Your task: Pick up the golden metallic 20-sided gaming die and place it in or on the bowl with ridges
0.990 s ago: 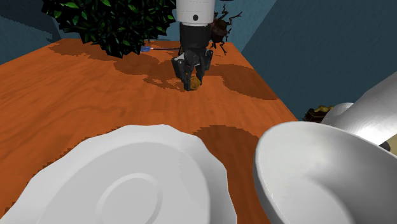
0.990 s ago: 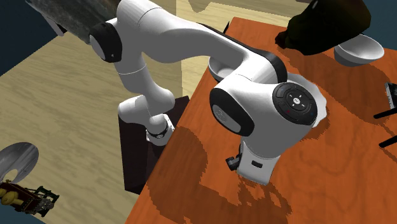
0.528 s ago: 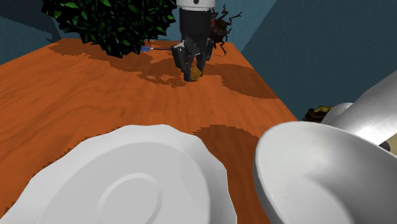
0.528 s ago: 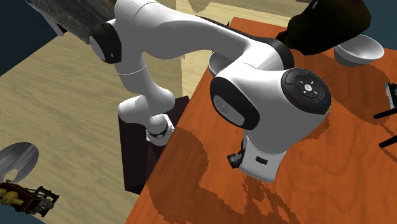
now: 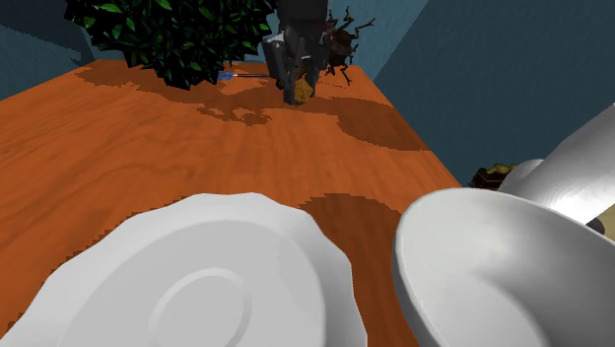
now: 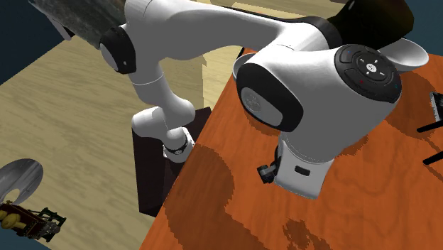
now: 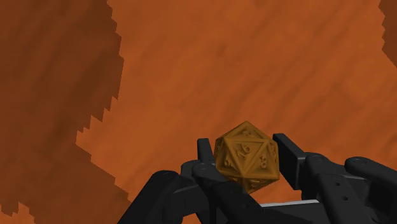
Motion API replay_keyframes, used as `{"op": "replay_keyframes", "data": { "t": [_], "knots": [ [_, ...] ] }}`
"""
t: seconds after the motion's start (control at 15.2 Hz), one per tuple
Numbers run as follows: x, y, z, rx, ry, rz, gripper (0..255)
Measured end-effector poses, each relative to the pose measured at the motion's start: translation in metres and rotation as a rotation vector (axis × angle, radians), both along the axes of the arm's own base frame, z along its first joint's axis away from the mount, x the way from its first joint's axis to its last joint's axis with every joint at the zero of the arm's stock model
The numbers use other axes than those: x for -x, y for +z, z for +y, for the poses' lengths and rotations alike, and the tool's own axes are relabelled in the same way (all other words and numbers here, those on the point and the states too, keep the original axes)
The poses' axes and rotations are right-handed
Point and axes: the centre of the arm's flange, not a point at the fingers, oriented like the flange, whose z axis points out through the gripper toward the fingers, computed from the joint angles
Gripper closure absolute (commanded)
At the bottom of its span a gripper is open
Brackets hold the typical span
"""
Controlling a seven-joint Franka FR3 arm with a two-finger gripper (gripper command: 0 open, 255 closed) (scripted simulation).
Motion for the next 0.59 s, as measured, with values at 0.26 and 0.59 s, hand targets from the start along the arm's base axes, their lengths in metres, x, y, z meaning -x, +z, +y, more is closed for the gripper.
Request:
{"op": "replay_keyframes", "data": {
  "t": [0.26,0.59],
  "knots": [
    [0.000,0.022,-0.002,0.000,0.000,0.000,255],
    [0.000,0.048,-0.001,0.000,0.000,0.000,255]
  ]
}}
